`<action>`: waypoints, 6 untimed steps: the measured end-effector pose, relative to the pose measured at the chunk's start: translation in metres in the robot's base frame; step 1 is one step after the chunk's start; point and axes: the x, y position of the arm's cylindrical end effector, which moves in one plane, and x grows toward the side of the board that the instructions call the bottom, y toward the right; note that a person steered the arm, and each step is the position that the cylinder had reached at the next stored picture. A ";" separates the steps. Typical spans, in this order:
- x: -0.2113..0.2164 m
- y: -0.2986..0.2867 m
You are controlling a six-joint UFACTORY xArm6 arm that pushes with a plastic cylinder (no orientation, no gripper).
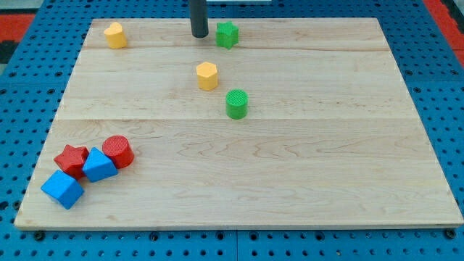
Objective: Move your arm to the center
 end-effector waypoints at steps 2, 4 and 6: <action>0.045 -0.078; 0.230 0.012; 0.171 0.111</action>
